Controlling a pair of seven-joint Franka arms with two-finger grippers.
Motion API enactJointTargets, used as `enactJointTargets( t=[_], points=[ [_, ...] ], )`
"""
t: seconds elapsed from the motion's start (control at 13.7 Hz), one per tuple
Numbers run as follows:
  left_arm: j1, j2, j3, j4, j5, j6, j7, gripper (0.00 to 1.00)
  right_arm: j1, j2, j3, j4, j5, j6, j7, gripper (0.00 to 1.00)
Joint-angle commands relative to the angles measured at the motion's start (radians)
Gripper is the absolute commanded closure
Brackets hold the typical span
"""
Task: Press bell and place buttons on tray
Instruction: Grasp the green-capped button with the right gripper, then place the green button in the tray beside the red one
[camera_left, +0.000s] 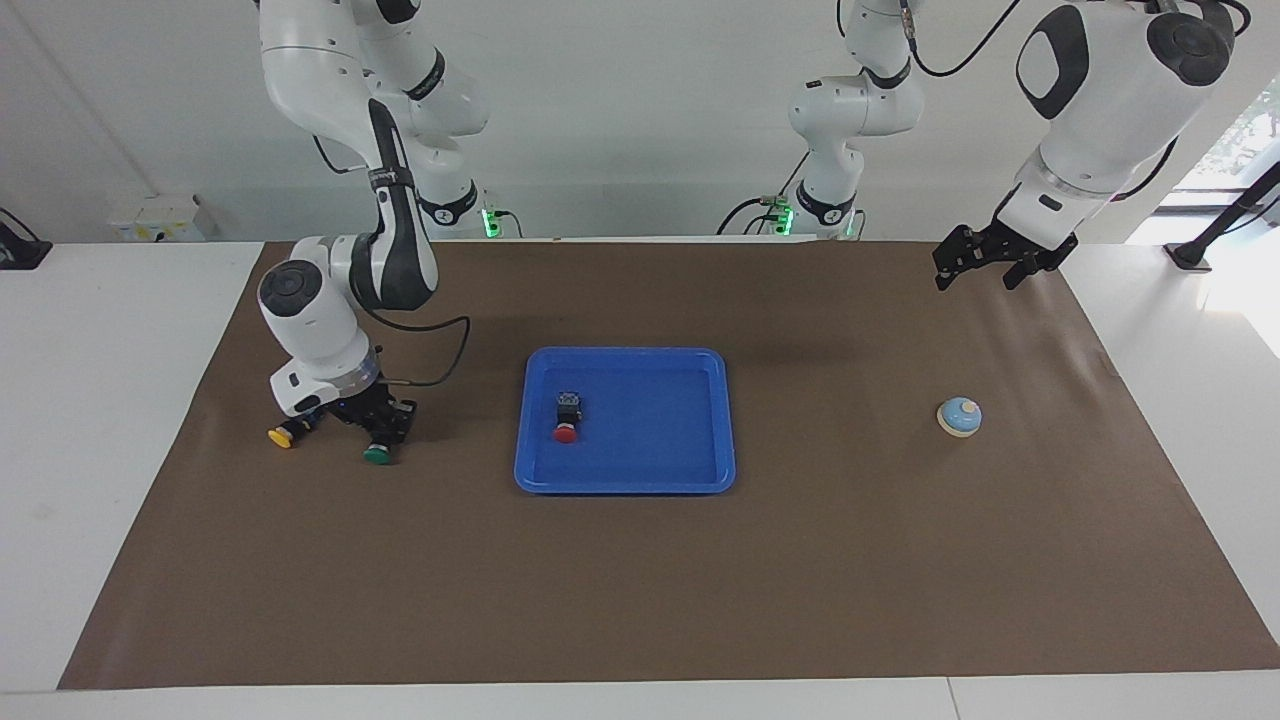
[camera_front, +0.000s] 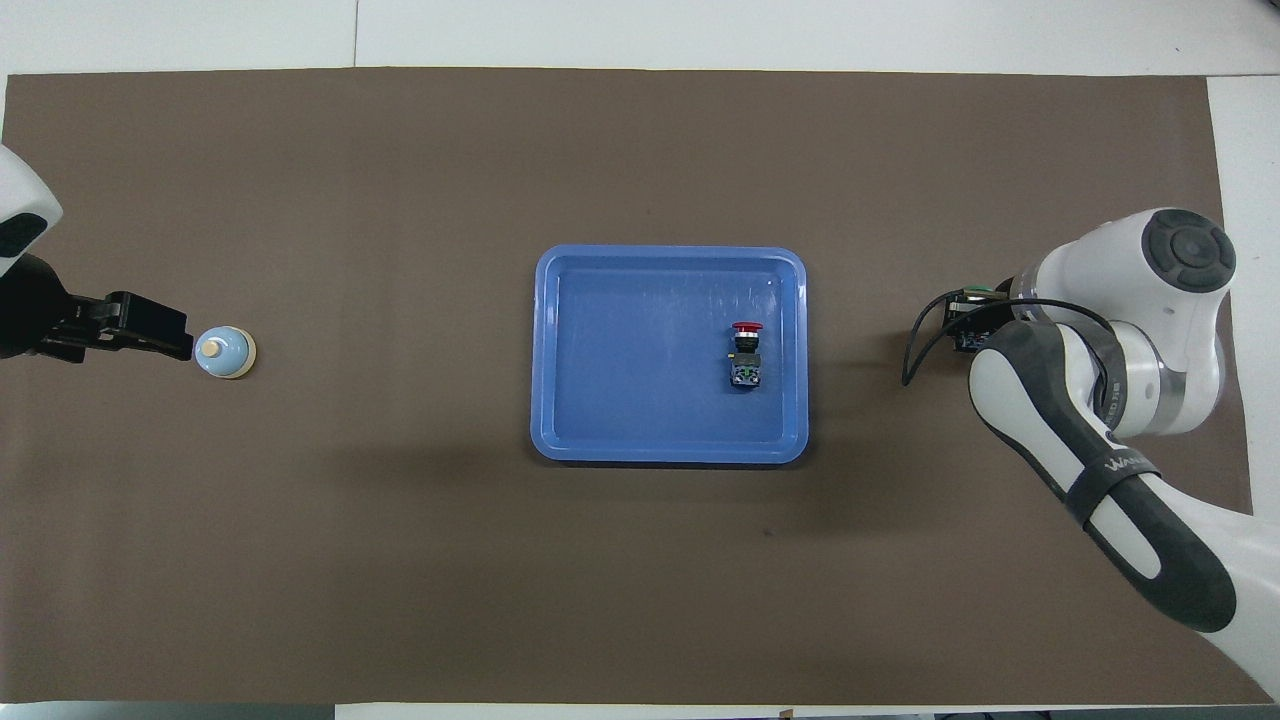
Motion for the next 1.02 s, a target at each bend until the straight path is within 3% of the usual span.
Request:
enactJointTargets(
  t=[0.0, 0.15, 0.36, 0.58, 0.8, 0.95],
  points=[
    [0.006, -0.013, -0.001, -0.007, -0.012, -0.012, -0.007, 0.0, 0.096, 0.024, 0.005, 0.19, -0.006, -0.197, 0.088, 1.0],
    [0.006, -0.013, -0.001, -0.007, -0.012, -0.012, -0.007, 0.0, 0.195, 0.051, 0.004, 0.293, -0.003, -0.294, 0.145, 1.0],
    [0.006, -0.013, -0.001, -0.007, -0.012, -0.012, -0.007, 0.0, 0.349, 0.064, 0.004, 0.312, 0.001, -0.31, 0.271, 1.0],
    [0.006, -0.013, -0.001, -0.007, -0.012, -0.012, -0.007, 0.0, 0.481, 0.168, 0.004, 0.402, 0.001, -0.307, 0.425, 1.0],
    [0.006, -0.013, -0.001, -0.007, -0.012, -0.012, -0.007, 0.0, 0.533, 0.232, 0.004, 0.406, -0.003, -0.218, 0.475, 1.0],
    [0.006, -0.013, -0.001, -0.007, -0.012, -0.012, -0.007, 0.0, 0.535, 0.235, 0.004, 0.332, -0.006, -0.123, 0.475, 1.0]
  ],
)
